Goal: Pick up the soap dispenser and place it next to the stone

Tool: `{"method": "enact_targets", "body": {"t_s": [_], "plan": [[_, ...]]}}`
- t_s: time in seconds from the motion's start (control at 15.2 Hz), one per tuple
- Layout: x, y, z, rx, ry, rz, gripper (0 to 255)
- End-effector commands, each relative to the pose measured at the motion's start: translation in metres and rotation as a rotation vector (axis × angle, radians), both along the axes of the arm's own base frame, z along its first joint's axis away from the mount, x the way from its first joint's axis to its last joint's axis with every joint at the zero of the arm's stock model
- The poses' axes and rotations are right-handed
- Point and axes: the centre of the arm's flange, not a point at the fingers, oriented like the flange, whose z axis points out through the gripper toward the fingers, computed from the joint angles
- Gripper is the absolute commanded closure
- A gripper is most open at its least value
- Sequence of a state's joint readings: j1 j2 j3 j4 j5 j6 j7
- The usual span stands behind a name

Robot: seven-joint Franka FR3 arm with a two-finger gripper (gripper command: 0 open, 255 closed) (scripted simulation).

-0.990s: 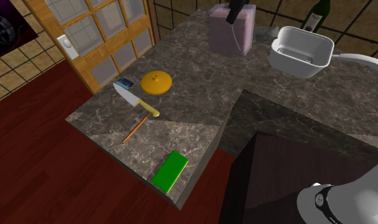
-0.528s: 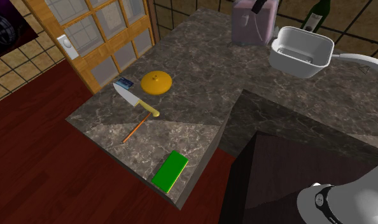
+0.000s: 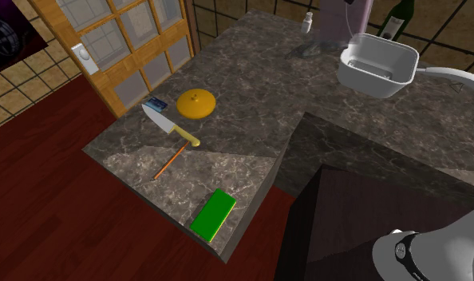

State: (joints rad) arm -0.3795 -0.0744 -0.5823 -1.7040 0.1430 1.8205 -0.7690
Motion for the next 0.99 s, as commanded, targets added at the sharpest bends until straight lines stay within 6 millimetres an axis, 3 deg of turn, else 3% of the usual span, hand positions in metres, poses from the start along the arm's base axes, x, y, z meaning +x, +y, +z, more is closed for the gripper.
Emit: {"method": "enact_targets", "body": {"t_s": [0.0, 0.13, 0.92], "plan": [[-0.017, -0.022, 0.001, -0.001, 0.000, 0.002, 255], [-0.030, -0.040, 0.001, -0.001, 0.000, 0.002, 255], [-0.030, -0.040, -0.062, -0.001, 0.000, 0.002, 255]]}}
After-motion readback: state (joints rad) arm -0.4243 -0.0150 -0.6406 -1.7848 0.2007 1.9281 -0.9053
